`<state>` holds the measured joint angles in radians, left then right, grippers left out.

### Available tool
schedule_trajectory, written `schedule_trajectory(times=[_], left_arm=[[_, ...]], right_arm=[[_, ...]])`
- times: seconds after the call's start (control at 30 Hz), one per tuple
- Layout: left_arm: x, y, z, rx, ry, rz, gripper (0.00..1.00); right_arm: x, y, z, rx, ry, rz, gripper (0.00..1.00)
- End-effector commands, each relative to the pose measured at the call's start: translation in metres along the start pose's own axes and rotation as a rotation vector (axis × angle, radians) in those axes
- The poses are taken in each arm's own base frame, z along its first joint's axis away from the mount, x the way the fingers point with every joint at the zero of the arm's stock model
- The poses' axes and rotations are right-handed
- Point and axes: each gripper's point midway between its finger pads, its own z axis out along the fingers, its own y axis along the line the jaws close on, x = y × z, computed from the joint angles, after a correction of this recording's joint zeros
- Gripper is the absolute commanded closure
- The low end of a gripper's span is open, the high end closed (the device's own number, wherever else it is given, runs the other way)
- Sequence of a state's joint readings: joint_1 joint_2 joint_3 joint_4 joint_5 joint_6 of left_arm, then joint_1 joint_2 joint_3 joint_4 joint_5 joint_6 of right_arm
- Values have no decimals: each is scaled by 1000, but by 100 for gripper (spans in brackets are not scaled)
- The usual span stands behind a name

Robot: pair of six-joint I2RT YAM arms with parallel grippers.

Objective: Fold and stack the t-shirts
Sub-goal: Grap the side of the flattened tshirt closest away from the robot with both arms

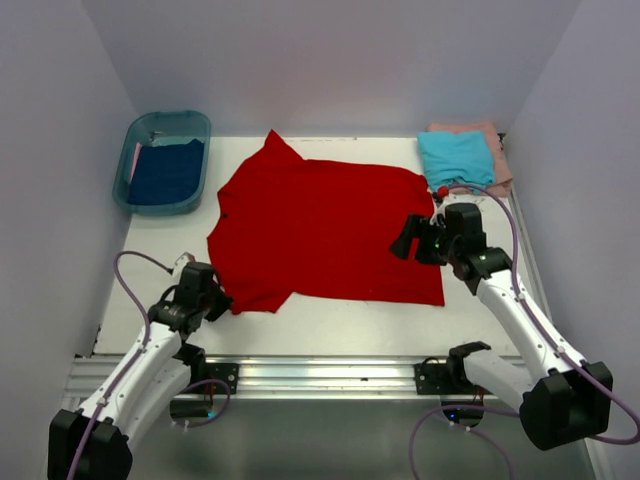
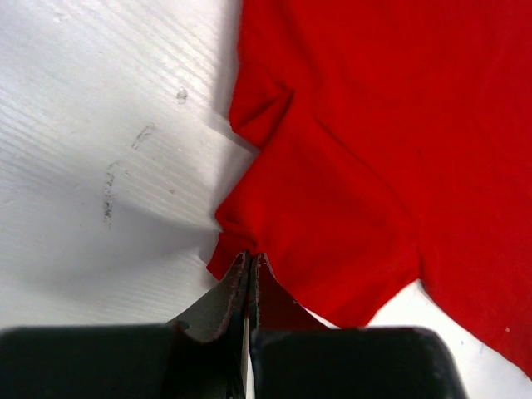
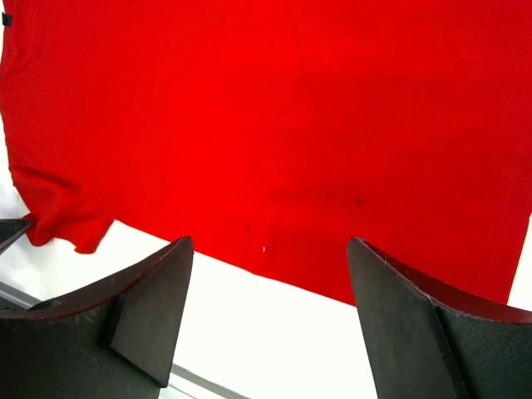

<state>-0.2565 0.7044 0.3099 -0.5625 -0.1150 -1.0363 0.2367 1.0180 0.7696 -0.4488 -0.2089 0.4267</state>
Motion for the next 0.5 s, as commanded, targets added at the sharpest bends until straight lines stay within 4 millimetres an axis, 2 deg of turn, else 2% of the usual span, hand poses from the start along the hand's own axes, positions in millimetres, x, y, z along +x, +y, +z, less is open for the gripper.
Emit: schedule_trajectory(times=[0.0, 0.07, 0.13, 0.17, 0.27, 0.3, 0.37, 0.4, 0.47], left_arm=[[-12, -30, -15, 127, -32, 3, 100], [-21, -45, -26, 177, -51, 7, 100], [-29, -58, -38, 225, -68, 13, 100], [-31, -63, -42, 238, -73, 14, 100], [-37, -75, -57, 272, -73, 20, 100], [-42, -81, -63, 292, -81, 19, 100], [-46, -85, -68, 302, -94, 21, 100], [-49, -88, -72, 310, -105, 21, 100], [-54, -92, -75, 317, -119, 23, 100]], right_arm=[[1, -3, -5, 23, -13, 7, 22], [0, -21, -6, 128, -33, 39, 23], [9, -44, -9, 253, -9, 61, 21], [8, -62, -12, 358, -26, 83, 19], [24, -89, -21, 517, -5, 144, 10], [36, -96, -23, 552, 18, 164, 9], [43, -96, -25, 548, -10, 238, 9], [57, -100, -23, 552, 3, 268, 11], [64, -99, -23, 530, -30, 347, 15]])
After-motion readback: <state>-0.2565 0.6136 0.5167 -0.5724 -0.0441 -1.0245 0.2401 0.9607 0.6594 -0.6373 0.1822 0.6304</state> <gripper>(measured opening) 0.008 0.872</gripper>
